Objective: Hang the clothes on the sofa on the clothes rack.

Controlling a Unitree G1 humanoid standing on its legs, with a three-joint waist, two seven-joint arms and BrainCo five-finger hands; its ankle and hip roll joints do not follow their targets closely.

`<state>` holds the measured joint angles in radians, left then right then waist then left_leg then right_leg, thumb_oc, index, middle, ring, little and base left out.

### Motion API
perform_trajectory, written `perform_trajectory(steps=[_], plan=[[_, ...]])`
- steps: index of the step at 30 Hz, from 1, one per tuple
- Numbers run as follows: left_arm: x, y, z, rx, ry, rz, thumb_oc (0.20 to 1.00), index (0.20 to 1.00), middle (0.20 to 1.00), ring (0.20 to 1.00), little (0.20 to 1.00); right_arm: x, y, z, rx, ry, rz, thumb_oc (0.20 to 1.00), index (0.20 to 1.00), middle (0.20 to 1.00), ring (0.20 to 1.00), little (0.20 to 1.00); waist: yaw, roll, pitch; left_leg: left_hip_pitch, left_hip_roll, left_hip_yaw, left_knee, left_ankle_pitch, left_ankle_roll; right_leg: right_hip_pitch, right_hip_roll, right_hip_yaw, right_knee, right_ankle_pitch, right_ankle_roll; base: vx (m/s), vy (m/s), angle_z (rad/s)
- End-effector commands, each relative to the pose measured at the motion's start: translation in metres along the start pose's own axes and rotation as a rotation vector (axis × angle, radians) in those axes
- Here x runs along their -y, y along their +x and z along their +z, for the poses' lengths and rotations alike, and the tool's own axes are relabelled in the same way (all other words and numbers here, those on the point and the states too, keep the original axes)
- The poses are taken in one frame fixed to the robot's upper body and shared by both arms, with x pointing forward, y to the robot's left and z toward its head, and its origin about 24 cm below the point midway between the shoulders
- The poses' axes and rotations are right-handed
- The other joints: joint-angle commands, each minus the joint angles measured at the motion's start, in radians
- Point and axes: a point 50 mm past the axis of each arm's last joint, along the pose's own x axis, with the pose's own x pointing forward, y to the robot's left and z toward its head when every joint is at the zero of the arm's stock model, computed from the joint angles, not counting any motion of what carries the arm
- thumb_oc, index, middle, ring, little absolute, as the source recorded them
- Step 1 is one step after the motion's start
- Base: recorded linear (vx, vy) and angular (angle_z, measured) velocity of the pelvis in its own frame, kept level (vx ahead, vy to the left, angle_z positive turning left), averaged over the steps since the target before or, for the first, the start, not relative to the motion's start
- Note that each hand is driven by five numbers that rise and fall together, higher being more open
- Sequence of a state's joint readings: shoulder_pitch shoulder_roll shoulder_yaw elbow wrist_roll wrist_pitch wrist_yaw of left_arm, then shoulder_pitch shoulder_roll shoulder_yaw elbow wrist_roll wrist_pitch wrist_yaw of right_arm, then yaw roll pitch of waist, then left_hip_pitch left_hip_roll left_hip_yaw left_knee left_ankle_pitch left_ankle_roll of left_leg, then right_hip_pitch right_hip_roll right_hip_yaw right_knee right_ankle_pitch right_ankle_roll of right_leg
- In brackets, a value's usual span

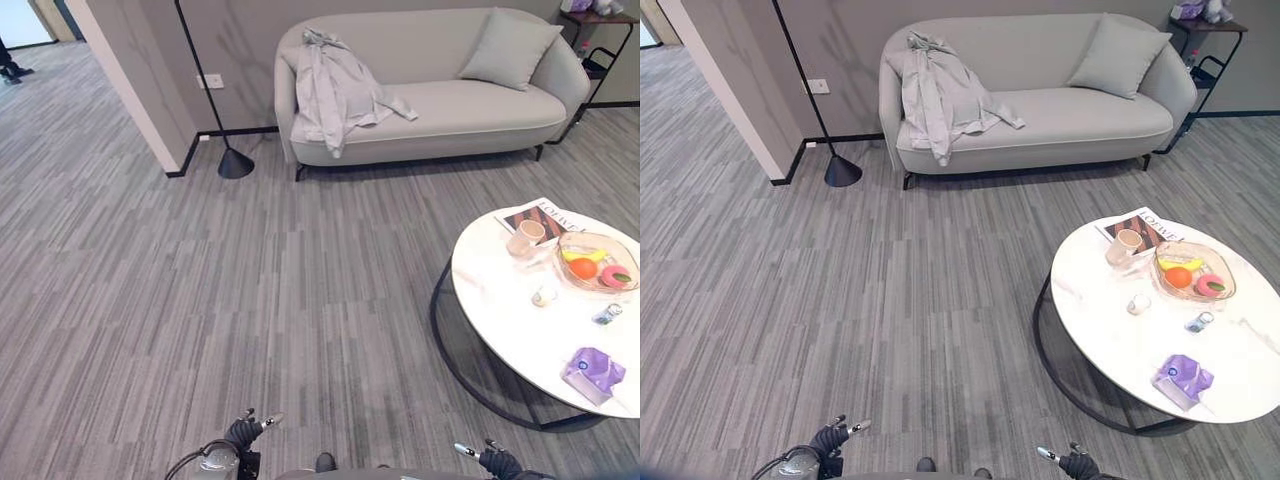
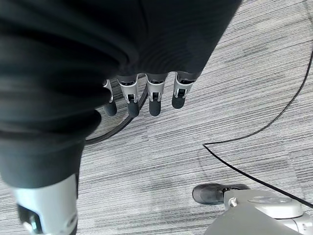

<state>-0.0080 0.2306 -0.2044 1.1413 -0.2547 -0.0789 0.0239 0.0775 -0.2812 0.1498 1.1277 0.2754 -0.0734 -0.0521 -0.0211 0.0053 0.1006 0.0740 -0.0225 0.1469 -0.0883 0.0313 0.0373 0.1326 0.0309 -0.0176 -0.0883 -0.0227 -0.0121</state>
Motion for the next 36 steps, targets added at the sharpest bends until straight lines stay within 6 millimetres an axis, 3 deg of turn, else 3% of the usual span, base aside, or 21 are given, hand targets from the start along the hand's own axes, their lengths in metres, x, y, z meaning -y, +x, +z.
perform_trajectory(steps=[1,5,8,10,13,14,16,18,20,21,23,26,27,28,29,30,32,33,34,35,36], plan=[[0.002,0.006,0.027,0.063,0.034,0.008,1.000,1.000,1.000,1.000,1.000,0.010,0.000,0.013,0.056,-0.026,-0.014,1.000,1.000,1.000,1.000,1.000,0.001,-0.010,0.016,0.017,0.056,-0.013,0.065,-0.069,-0.092,-0.029,-0.051,0.025,0.061,-0.037,0.107,-0.04,-0.113,0.00],[0.000,0.007,0.032,0.077,0.028,0.013,1.000,1.000,1.000,1.000,1.000,0.011,0.000,0.019,0.084,-0.013,-0.009,1.000,1.000,1.000,1.000,1.000,0.008,-0.032,0.057,-0.077,0.073,-0.027,0.242,-0.082,-0.104,-0.036,-0.037,0.036,0.081,-0.050,0.081,-0.04,-0.145,0.00],[0.003,0.007,0.039,0.101,0.010,0.002,1.000,1.000,1.000,1.000,1.000,0.017,-0.001,0.029,0.132,0.043,-0.022,1.000,1.000,1.000,1.000,1.000,0.018,-0.043,0.118,-0.254,0.082,-0.076,0.509,0.023,-0.109,-0.048,-0.025,0.037,0.105,-0.051,0.052,-0.06,-0.185,0.06],[0.005,0.007,0.038,0.101,-0.006,0.004,1.000,1.000,1.000,1.000,1.000,0.019,-0.001,0.030,0.138,0.067,-0.037,1.000,1.000,1.000,1.000,1.000,0.012,-0.045,0.130,-0.314,0.091,-0.079,0.574,0.030,-0.101,-0.045,-0.023,0.025,0.105,-0.067,0.043,0.06,-0.115,0.08],[0.011,0.006,0.035,0.093,-0.027,-0.004,1.000,1.000,1.000,1.000,1.000,0.019,-0.002,0.029,0.141,0.086,-0.043,1.000,1.000,1.000,1.000,1.000,0.024,-0.035,0.125,-0.359,0.075,-0.044,0.433,-0.005,-0.088,-0.014,-0.024,0.019,0.085,-0.094,0.055,0.28,0.015,0.13],[0.015,0.005,0.033,0.105,-0.019,-0.020,1.000,1.000,1.000,1.000,1.000,0.019,-0.002,0.034,0.162,0.079,-0.041,1.000,1.000,1.000,1.000,1.000,0.046,-0.010,0.114,-0.380,0.082,-0.017,0.236,0.069,-0.105,0.021,-0.007,0.029,0.065,-0.119,0.061,0.50,0.124,0.22],[0.014,0.005,0.035,0.123,-0.007,-0.011,1.000,1.000,1.000,1.000,1.000,0.020,-0.001,0.041,0.181,0.065,-0.053,1.000,1.000,1.000,1.000,1.000,0.073,0.002,0.109,-0.420,0.076,0.026,0.021,0.128,-0.123,0.086,-0.011,0.054,0.046,-0.164,0.067,0.61,0.178,0.14],[0.010,0.004,0.022,0.075,-0.009,0.006,1.000,1.000,1.000,1.000,1.000,0.020,-0.001,0.038,0.172,0.058,-0.050,1.000,1.000,1.000,1.000,1.000,0.079,0.000,0.087,-0.418,0.081,0.068,0.001,0.125,-0.122,0.129,-0.021,0.074,0.039,-0.179,0.080,0.54,0.159,-0.35],[0.007,0.003,0.010,0.033,-0.019,0.026,1.000,1.000,1.000,1.000,1.000,0.018,-0.002,0.033,0.162,0.046,-0.042,1.000,1.000,1.000,1.000,1.000,0.084,0.000,0.059,-0.392,0.065,0.071,0.001,0.195,-0.114,0.153,-0.038,0.088,0.042,-0.194,0.092,0.57,0.189,-0.73],[0.003,0.002,0.004,0.008,-0.018,0.042,1.000,1.000,1.000,1.000,1.000,0.017,-0.002,0.029,0.144,0.026,-0.038,1.000,1.000,1.000,1.000,1.000,0.088,-0.018,0.040,-0.373,0.044,0.073,0.003,0.195,-0.105,0.163,-0.067,0.093,0.064,-0.196,0.109,0.56,0.188,-0.56],[-0.002,0.001,-0.003,-0.019,-0.006,0.052,1.000,1.000,1.000,1.000,1.000,0.017,-0.001,0.022,0.114,0.002,-0.032,1.000,1.000,1.000,1.000,1.000,0.093,-0.035,0.015,-0.340,0.028,0.072,0.008,0.174,-0.087,0.134,-0.103,0.102,0.153,-0.154,0.135,0.50,0.160,-0.37],[-0.007,0.002,0.003,-0.012,0.011,0.053,1.000,1.000,1.000,1.000,1.000,0.024,0.001,0.024,0.098,-0.033,-0.044,1.000,1.000,1.000,1.000,1.000,0.097,-0.049,0.013,-0.268,-0.014,0.080,0.023,0.108,-0.048,0.033,-0.156,0.104,0.439,0.080,0.202,0.39,0.142,-0.27],[-0.010,0.003,0.007,0.000,0.013,0.061,1.000,1.000,1.000,1.000,1.000,0.024,0.001,0.031,0.115,-0.025,-0.045,1.000,1.000,1.000,1.000,1.000,0.087,-0.047,0.027,-0.231,-0.025,0.078,0.024,0.085,-0.032,-0.023,-0.166,0.098,0.563,0.165,0.200,0.62,0.273,-0.12],[-0.016,0.004,0.014,0.014,0.027,0.074,1.000,1.000,1.000,1.000,1.000,0.021,0.002,0.041,0.145,-0.018,-0.040,1.000,1.000,1.000,1.000,1.000,0.062,0.000,0.052,-0.124,-0.016,0.068,0.011,0.027,0.001,-0.188,-0.185,0.042,0.800,0.185,0.156,0.68,0.261,0.24],[-0.016,0.004,0.017,0.021,0.023,0.077,1.000,1.000,1.000,1.000,1.000,0.020,0.002,0.041,0.148,-0.022,-0.037,1.000,1.000,1.000,1.000,1.000,0.052,0.017,0.057,-0.092,-0.009,0.061,0.006,0.007,0.001,-0.246,-0.192,0.005,0.778,0.130,0.139,0.56,0.207,0.51],[-0.016,0.004,0.017,0.021,0.023,0.077,1.000,1.000,1.000,1.000,1.000,0.020,0.002,0.041,0.148,-0.022,-0.037,1.000,1.000,1.000,1.000,1.000,0.053,0.017,0.056,-0.092,-0.009,0.061,0.006,0.007,0.001,-0.246,-0.192,0.005,0.778,0.130,0.139,0.34,0.035,0.48],[-0.016,0.006,0.030,0.067,0.005,0.073,1.000,1.000,1.000,1.000,1.000,0.021,0.003,0.045,0.160,-0.030,-0.030,1.000,1.000,1.000,1.000,1.000,0.012,0.033,0.087,-0.007,0.000,0.038,0.002,-0.042,-0.012,-0.332,-0.179,-0.074,0.576,0.020,0.125,0.51,-0.077,0.30],[-0.015,0.006,0.033,0.078,0.008,0.067,1.000,1.000,1.000,1.000,1.000,0.021,0.003,0.048,0.166,-0.032,-0.029,1.000,1.000,1.000,1.000,1.000,-0.002,0.029,0.093,0.018,-0.005,0.026,0.001,-0.060,-0.022,-0.347,-0.165,-0.091,0.477,0.024,0.137,0.96,-0.269,0.20],[-0.014,0.007,0.044,0.116,0.016,0.053,1.000,1.000,1.000,1.000,1.000,0.021,0.003,0.047,0.155,-0.029,-0.025,1.000,1.000,1.000,1.000,1.000,-0.050,0.012,0.100,0.104,-0.022,-0.002,0.001,-0.134,-0.054,-0.375,-0.117,-0.119,0.117,0.103,0.197,1.24,-0.417,0.66],[-0.009,0.008,0.045,0.113,0.032,0.039,1.000,1.000,1.000,1.000,1.000,0.024,0.004,0.034,0.100,-0.049,-0.038,1.000,1.000,1.000,1.000,1.000,-0.086,0.006,0.094,0.157,-0.015,-0.008,0.001,-0.172,-0.078,-0.434,-0.085,-0.144,0.015,0.149,0.223,1.08,-0.369,0.79],[-0.009,0.008,0.045,0.113,0.032,0.038,1.000,1.000,1.000,1.000,1.000,0.024,0.004,0.034,0.100,-0.050,-0.039,1.000,1.000,1.000,1.000,1.000,-0.087,0.009,0.095,0.158,-0.013,-0.009,0.001,-0.173,-0.078,-0.432,-0.083,-0.145,0.015,0.148,0.223,0.67,-0.274,1.15]])
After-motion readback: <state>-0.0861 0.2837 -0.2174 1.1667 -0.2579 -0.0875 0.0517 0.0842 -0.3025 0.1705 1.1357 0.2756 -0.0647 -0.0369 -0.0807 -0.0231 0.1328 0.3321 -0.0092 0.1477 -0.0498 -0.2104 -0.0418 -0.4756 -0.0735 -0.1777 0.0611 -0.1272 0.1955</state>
